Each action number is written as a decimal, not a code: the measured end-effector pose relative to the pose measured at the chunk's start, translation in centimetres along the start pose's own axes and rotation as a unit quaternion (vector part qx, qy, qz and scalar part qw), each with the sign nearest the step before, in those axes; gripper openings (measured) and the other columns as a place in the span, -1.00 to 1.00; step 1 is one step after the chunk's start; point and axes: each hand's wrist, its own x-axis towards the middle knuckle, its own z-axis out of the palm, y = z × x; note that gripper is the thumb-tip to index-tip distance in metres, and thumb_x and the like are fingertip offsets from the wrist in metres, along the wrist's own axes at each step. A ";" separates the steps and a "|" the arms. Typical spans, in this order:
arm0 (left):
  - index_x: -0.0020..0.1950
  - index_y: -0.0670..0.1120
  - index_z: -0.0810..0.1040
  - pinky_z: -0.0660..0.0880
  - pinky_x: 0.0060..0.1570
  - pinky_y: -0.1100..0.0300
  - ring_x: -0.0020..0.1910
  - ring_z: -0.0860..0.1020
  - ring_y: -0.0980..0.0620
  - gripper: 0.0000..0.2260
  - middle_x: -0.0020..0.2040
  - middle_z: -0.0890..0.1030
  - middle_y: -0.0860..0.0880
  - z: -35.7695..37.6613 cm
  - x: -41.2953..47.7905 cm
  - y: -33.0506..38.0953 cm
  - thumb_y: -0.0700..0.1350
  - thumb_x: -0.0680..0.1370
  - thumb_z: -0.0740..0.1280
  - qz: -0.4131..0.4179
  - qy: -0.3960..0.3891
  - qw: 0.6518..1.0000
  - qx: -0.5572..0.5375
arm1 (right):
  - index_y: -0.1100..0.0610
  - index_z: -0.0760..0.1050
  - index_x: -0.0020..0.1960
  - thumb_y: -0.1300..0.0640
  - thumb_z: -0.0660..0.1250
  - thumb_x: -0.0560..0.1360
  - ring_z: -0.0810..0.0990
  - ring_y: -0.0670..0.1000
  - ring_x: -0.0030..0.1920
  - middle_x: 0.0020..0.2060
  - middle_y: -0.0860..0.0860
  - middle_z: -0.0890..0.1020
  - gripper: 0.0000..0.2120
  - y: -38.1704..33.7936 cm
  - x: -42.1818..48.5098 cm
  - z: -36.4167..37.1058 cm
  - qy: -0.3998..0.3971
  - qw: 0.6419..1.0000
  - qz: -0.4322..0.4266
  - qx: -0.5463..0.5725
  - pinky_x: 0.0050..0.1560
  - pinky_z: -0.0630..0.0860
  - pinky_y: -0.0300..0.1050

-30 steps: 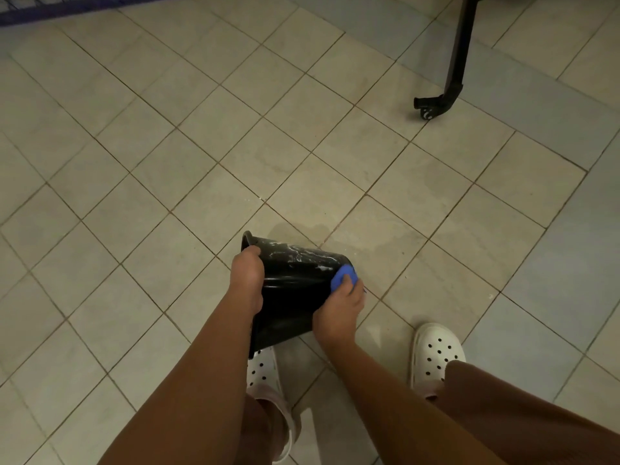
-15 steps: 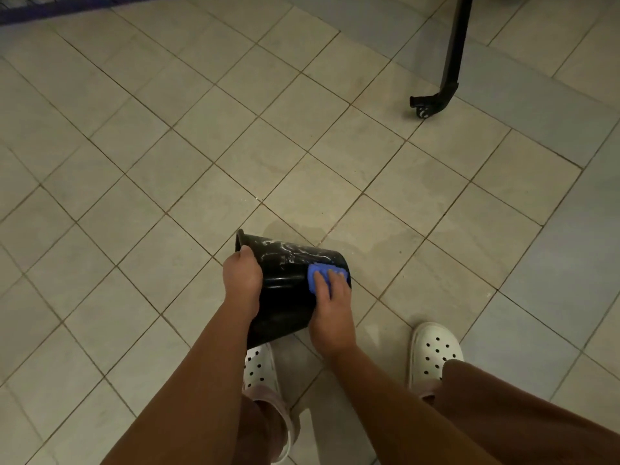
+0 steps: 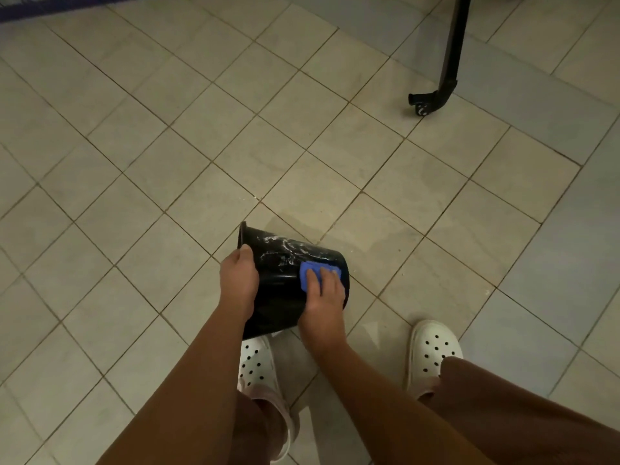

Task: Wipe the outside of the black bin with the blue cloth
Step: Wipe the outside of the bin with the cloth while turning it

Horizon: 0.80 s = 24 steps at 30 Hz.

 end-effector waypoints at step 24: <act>0.01 -0.24 0.56 0.44 -0.17 0.12 -0.13 0.55 -0.08 -0.67 -0.11 0.58 -0.19 0.2 -0.2 -0.3 -0.04 0.68 0.11 0.072 -0.024 0.997 0.024 | 0.18 0.12 0.49 0.28 0.18 0.50 0.13 0.16 0.42 0.42 0.18 0.21 -0.42 2.4 3.2 -3.2 -0.047 0.994 0.084 0.048 0.46 0.11 0.09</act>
